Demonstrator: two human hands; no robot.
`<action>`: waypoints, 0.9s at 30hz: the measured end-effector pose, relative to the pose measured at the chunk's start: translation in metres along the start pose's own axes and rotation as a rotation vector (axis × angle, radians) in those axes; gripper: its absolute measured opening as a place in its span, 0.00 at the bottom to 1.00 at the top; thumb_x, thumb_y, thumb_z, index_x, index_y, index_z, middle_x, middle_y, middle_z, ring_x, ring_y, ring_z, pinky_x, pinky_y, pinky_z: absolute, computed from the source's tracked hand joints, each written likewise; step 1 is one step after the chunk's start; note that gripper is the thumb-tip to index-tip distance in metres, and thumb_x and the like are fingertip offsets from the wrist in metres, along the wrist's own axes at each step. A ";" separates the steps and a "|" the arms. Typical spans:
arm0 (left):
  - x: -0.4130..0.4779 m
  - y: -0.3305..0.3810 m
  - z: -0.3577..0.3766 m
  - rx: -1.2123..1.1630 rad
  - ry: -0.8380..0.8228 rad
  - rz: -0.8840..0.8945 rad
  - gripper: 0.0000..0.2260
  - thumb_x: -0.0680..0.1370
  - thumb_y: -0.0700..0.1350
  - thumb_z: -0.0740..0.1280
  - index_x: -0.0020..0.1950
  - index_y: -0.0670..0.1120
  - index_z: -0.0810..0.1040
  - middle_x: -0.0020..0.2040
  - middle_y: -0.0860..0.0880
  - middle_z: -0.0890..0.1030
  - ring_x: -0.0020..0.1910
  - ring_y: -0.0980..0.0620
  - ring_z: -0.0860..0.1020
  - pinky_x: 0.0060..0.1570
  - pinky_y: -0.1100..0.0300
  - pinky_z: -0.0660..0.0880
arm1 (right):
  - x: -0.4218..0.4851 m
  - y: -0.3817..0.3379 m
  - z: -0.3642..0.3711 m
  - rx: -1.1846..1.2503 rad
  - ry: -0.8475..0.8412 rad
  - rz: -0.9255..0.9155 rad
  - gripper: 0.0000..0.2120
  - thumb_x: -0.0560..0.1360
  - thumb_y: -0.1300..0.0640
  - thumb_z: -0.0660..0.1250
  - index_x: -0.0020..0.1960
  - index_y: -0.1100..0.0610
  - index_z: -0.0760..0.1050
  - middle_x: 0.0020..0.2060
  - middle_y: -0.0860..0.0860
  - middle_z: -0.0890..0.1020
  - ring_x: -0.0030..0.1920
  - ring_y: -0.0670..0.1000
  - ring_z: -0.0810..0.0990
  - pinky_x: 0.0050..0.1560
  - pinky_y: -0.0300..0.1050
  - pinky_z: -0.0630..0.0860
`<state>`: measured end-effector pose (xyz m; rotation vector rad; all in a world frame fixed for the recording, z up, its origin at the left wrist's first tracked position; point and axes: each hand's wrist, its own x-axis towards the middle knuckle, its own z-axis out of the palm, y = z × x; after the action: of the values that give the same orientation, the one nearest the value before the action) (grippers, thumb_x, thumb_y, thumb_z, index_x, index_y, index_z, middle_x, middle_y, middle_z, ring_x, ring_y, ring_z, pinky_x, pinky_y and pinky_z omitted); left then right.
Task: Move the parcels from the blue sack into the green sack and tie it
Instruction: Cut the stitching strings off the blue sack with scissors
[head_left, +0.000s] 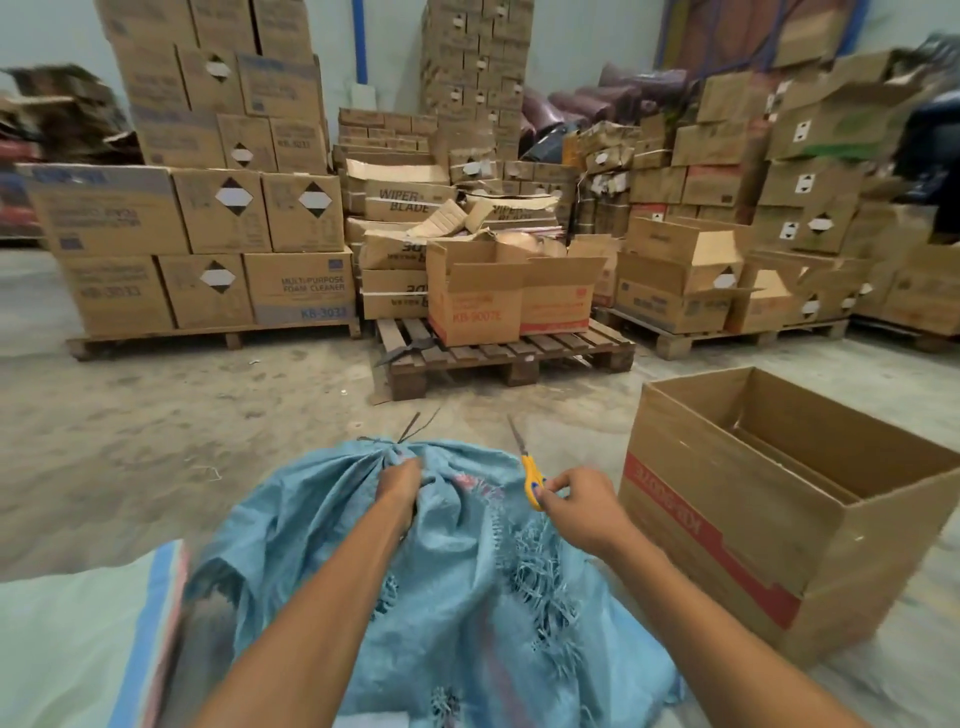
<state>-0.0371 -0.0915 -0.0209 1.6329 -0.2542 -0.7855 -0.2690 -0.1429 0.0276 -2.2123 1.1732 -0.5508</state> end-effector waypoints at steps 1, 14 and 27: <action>-0.005 0.011 -0.002 0.038 0.056 0.036 0.17 0.79 0.44 0.63 0.63 0.36 0.75 0.51 0.41 0.81 0.45 0.45 0.78 0.51 0.50 0.78 | 0.003 -0.001 -0.002 0.066 -0.002 0.013 0.18 0.80 0.55 0.66 0.35 0.63 0.80 0.28 0.53 0.75 0.26 0.46 0.74 0.27 0.37 0.66; -0.069 0.110 -0.007 0.229 -0.088 0.384 0.07 0.70 0.46 0.69 0.35 0.43 0.79 0.37 0.49 0.78 0.35 0.54 0.73 0.31 0.66 0.71 | 0.019 -0.028 -0.034 0.628 0.034 0.008 0.11 0.81 0.56 0.67 0.45 0.60 0.83 0.40 0.52 0.81 0.31 0.46 0.77 0.41 0.45 0.74; -0.105 0.084 0.019 -0.092 -0.591 -0.024 0.20 0.79 0.55 0.66 0.53 0.38 0.83 0.49 0.38 0.85 0.47 0.40 0.84 0.56 0.46 0.78 | -0.014 -0.019 -0.046 0.637 -0.067 0.065 0.12 0.83 0.57 0.63 0.48 0.61 0.83 0.43 0.56 0.87 0.39 0.42 0.85 0.49 0.45 0.77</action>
<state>-0.1050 -0.0665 0.0937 1.2875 -0.6057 -1.2709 -0.2922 -0.1363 0.0733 -1.6290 0.8722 -0.7010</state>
